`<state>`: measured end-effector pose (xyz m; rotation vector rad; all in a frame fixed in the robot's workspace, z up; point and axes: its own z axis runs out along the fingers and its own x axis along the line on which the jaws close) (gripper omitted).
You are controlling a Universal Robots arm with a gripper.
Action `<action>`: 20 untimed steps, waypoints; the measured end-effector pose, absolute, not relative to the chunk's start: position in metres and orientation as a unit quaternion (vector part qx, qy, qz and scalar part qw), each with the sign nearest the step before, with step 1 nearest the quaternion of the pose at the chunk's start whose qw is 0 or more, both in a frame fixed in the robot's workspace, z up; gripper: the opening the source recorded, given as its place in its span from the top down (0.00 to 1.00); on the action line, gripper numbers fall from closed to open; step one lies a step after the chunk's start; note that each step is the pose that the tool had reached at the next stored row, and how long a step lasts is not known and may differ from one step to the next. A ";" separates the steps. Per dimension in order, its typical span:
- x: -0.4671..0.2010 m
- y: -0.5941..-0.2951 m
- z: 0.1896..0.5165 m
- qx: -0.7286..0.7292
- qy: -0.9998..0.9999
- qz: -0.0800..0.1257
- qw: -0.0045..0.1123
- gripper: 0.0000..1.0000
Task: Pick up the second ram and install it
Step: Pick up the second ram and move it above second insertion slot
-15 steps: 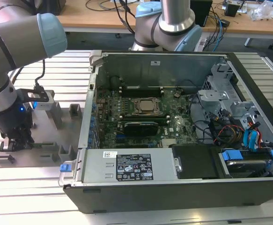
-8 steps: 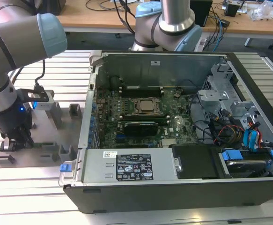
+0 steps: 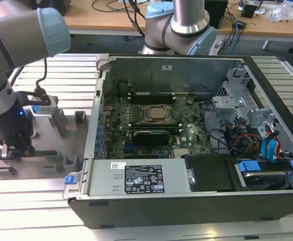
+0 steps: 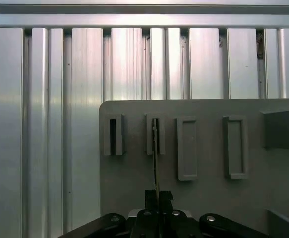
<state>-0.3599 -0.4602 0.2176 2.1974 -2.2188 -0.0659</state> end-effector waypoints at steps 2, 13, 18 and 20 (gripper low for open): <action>-0.360 -0.460 0.227 0.704 -0.710 -0.021 0.009 0.87; -0.360 -0.460 0.255 0.704 -0.710 -0.021 0.009 0.87; -0.360 -0.460 0.273 0.704 -0.710 -0.021 0.009 0.87; -0.360 -0.460 0.278 0.704 -0.710 -0.021 0.009 0.87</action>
